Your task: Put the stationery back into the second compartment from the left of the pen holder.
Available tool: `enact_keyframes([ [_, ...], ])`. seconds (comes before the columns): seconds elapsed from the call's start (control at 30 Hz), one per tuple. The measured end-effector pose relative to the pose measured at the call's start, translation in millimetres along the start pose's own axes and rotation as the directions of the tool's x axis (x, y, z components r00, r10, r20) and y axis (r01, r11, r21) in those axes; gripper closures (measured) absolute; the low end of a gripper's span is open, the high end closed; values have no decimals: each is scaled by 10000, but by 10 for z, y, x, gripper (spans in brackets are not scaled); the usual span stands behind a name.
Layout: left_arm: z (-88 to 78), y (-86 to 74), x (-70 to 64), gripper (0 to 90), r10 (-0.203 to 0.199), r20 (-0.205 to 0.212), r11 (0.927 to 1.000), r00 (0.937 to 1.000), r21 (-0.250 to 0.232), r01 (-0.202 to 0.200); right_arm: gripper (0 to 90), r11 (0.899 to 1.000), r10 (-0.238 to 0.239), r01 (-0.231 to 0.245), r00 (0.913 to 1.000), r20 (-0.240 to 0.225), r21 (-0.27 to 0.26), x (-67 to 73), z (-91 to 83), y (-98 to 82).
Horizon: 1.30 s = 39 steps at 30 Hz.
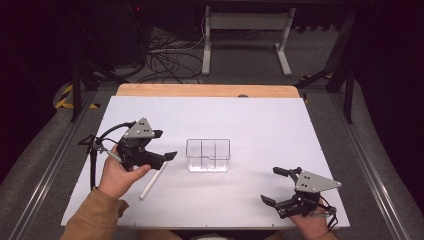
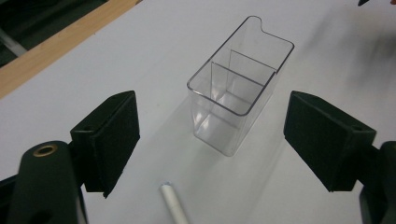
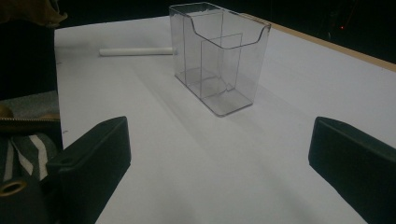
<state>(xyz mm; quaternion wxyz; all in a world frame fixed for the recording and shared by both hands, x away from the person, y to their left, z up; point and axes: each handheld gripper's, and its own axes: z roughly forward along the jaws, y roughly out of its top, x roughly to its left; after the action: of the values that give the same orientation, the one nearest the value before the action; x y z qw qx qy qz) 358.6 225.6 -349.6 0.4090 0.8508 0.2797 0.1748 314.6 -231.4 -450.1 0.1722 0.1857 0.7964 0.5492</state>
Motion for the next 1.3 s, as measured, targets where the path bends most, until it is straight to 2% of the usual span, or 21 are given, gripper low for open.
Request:
enact_keyframes([
  [0.1, 20, -83, 13, 191, -430, -42, 9990, 9991, 91, 430, 61, 10000, 46, -45, 10000, 12, -29, 1, -1, -1],
  [0.17, 36, -137, 25, 192, -908, -81, 9957, 9958, 184, 910, 61, 10000, 13, -13, 10000, -6, 7, 1, 0, -1],
  [0.23, 51, -174, 39, 192, -1074, -207, 9936, 9940, 342, 1081, 61, 10000, -4, 4, 10000, -1, 22, 2, 0, 0],
  [0.27, 56, -187, 53, 192, -923, -418, 9944, 9949, 469, 942, 61, 10000, -11, 11, 10000, -1, 19, 2, 0, 0],
  [0.3, 64, -206, 49, 192, -1030, -502, 9932, 9934, 494, 1055, 61, 10000, -25, 25, 10000, -1, 10, 2, -2, 1],
  [0.33, 65, -221, 54, 192, -967, -572, 9936, 9937, 533, 998, 61, 10000, -29, 29, 10000, 2, 6, 2, -5, 1],
  [0.47, 88, -275, 53, 193, -1082, -699, 9912, 9917, 690, 1130, 61, 10000, 21, -21, 10000, 4, -22, 2, -6, -2],
  [0.6, 100, -286, 38, 193, -988, -855, 9913, 9914, 781, 1055, 61, 10000, -23, 23, 10000, -2, 10, 6, -4, -3],
  [0.7, 104, -287, 18, 213, -1427, -977, 9862, 9849, 708, 1499, 61, 10000, -6, 6, 10000, -7, -2, 3, -7, -3],
  [0.8, 104, -295, 14, 239, -1478, -906, 9842, 9848, 843, 1555, 60, 10000, -22, 22, 10000, 6, -1, 6, -3, -3],
  [0.97, 108, -299, 10, 238, -1609, -1018, 9800, 9817, 1017, 1712, 59, 10000, -30, 30, 10000, 9, -20, 8, -3, -4],
  [1.17, 159, -315, 12, 238, -1857, -1176, 9668, 9756, 1554, 2027, 55, 10000, 2, -2, 10000, -4, -90, 14, -4, -6],
  [1.3, 230, -355, 30, 252, -1732, -1395, 9590, 9750, 2014, 1992, 53, 9999, 10, -11, 10000, -37, -151, 14, -3, -8],
])
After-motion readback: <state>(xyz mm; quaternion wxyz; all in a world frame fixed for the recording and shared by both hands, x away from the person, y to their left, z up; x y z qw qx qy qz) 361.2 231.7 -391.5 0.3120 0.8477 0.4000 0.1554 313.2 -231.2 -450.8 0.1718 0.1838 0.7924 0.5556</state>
